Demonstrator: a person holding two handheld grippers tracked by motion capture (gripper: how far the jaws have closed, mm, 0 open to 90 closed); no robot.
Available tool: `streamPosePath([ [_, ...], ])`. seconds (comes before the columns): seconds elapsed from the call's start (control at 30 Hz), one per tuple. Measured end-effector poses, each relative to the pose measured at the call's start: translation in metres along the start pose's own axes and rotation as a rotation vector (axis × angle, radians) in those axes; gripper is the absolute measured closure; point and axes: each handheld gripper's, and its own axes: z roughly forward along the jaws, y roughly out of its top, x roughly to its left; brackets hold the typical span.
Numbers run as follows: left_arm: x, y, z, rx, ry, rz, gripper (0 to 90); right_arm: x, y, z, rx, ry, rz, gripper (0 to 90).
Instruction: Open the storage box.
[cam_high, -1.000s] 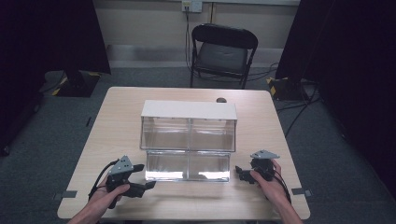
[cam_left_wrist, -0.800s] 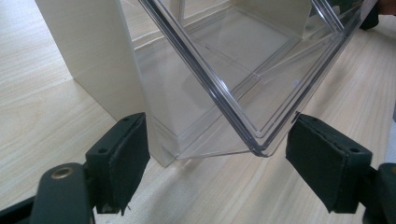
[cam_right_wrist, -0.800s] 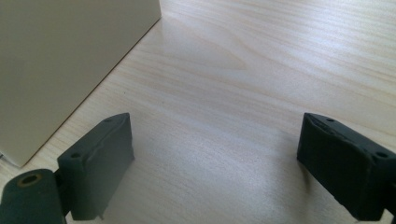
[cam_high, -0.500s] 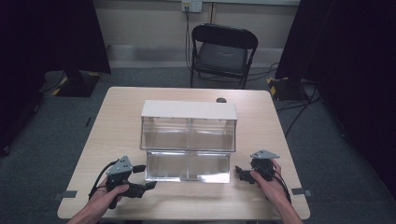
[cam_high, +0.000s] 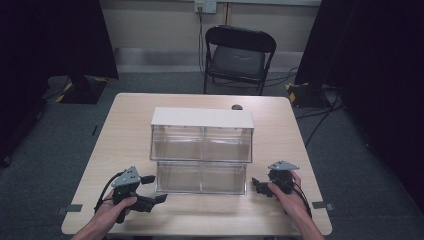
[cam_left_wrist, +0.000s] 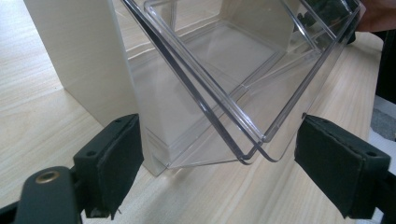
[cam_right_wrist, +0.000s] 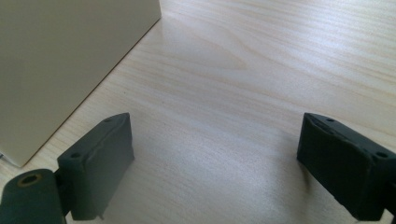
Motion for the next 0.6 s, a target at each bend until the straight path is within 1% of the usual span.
streamPosePath([
  [0.13, -0.0003, 0.0003, -0.0006, -0.003, -0.005, -0.008, 14.7, 0.0, 0.0, 0.0, 0.0, 0.0, 0.0, 10.1],
  [0.27, -0.0004, 0.001, -0.0008, -0.01, -0.013, -0.005, 14.6, 0.0, 0.0, 0.0, 0.0, 0.0, -0.001, 10.2],
  [0.33, -0.0004, 0.0018, -0.0019, -0.017, -0.015, 0.008, 14.6, 0.0, 0.0, 0.0, 0.0, 0.0, -0.001, 10.1],
  [0.6, -0.0012, 0.0027, -0.0026, -0.027, -0.019, 0.007, 14.2, -0.0001, 0.0, 0.0, 0.0, 0.0, -0.002, 10.2],
])
